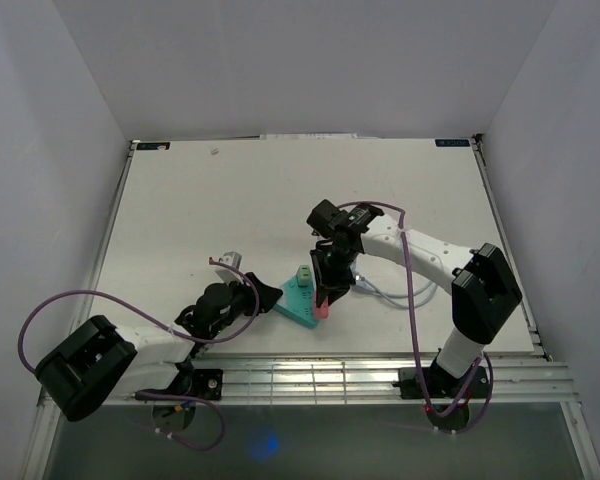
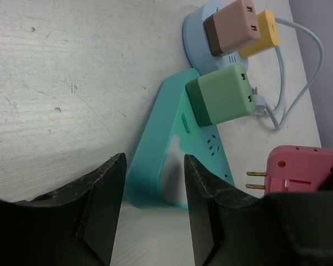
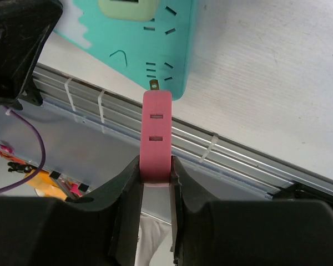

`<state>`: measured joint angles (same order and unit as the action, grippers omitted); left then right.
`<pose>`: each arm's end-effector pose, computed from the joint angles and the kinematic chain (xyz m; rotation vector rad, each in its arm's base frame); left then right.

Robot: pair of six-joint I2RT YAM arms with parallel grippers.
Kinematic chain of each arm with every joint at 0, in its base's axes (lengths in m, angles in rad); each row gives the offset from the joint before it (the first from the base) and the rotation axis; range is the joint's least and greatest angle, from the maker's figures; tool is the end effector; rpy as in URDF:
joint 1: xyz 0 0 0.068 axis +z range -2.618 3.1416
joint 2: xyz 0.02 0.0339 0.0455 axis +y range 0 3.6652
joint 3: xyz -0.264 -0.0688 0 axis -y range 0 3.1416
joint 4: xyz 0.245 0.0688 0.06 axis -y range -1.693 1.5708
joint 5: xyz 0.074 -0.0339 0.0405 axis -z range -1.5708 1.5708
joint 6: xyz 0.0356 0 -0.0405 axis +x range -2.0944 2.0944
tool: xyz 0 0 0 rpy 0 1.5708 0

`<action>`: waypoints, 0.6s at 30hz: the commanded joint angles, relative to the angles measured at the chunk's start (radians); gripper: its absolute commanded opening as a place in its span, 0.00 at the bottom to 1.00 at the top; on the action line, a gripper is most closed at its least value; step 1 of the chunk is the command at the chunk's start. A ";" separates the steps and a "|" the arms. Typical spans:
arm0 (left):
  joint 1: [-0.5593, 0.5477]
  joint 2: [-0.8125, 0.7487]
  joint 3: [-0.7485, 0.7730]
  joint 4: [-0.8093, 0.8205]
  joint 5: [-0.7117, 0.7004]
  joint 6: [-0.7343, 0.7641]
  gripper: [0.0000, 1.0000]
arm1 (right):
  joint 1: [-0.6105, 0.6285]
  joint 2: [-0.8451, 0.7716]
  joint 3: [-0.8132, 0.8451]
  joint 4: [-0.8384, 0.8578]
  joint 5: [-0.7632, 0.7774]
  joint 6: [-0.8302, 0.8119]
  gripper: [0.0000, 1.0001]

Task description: Insert the plug

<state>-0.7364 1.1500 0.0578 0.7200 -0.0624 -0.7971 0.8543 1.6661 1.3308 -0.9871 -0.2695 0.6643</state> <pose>0.1351 -0.1194 0.1248 -0.1067 2.0627 -0.9323 0.2049 0.2497 0.2474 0.3445 -3.0649 -0.5683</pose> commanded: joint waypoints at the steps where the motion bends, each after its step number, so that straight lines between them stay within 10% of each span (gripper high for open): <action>1: -0.004 -0.007 -0.018 0.022 0.010 0.007 0.58 | -0.001 0.047 0.050 -0.064 -0.043 -0.092 0.08; 18: -0.006 -0.009 0.013 -0.007 0.056 0.025 0.67 | 0.008 0.112 0.100 -0.035 -0.050 -0.114 0.08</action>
<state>-0.7372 1.1500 0.0582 0.7147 -0.0212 -0.7830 0.8532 1.7611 1.3834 -1.0191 -0.2943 0.5606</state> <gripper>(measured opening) 0.668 0.276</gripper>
